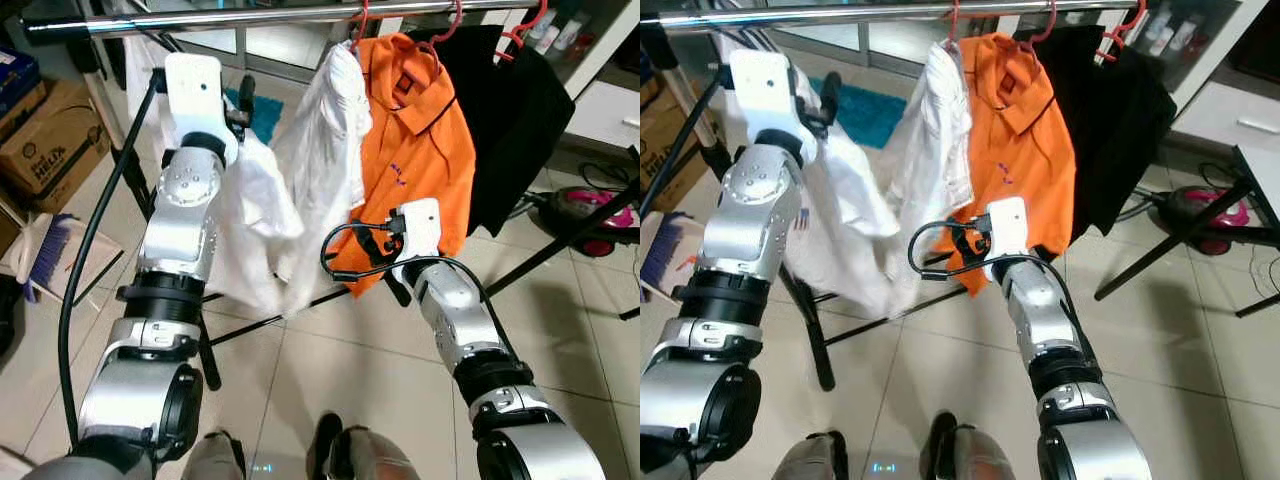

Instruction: Hang hanger

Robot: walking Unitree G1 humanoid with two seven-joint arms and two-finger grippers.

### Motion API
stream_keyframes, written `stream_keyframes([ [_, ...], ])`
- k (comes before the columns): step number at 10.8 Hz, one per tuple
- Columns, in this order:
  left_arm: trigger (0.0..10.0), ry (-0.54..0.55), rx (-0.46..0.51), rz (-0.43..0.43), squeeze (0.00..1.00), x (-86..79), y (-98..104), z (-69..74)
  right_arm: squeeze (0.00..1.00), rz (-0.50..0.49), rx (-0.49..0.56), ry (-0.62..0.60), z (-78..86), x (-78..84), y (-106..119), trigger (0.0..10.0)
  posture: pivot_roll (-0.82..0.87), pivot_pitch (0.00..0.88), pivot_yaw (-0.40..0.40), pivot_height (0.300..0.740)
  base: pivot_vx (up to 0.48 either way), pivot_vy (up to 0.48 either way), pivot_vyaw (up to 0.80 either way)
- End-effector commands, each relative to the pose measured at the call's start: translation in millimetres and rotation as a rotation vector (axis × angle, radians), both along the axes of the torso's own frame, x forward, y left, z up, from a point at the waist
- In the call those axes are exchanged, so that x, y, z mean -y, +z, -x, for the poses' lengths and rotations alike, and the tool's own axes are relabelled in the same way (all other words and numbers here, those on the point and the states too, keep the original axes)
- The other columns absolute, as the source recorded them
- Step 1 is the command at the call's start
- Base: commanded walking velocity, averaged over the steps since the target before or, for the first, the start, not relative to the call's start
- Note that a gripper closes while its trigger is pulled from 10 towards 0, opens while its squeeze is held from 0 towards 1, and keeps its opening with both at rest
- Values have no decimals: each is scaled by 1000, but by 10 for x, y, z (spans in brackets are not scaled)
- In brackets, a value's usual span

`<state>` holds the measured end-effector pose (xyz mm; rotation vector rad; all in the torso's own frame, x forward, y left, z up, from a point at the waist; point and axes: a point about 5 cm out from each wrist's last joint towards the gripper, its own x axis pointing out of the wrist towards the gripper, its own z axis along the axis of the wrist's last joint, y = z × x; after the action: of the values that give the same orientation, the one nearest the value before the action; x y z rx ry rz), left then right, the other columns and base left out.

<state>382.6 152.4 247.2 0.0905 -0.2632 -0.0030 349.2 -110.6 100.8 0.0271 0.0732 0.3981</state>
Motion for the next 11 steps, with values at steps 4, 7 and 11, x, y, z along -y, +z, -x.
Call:
stream_keyframes([
  [4, 10000, -11, -244, 169, 1000, -44, -342, 49, 0, -32, -51, -4, -16, 45, -30, 10000, -7, 185, -140, 740, 0, 0, 0],
  [7, 10000, 27, -16, -119, 1000, 95, 64, 260, 0, -33, -55, 6, -12, 28, -36, 10000, 3, 176, -135, 740, 0, 0, 0],
  [11, 10000, 98, -156, -105, 1000, 148, -143, 395, 0, -47, -64, 7, -17, 30, -35, 10000, 9, 181, -134, 740, 0, 0, 0],
])
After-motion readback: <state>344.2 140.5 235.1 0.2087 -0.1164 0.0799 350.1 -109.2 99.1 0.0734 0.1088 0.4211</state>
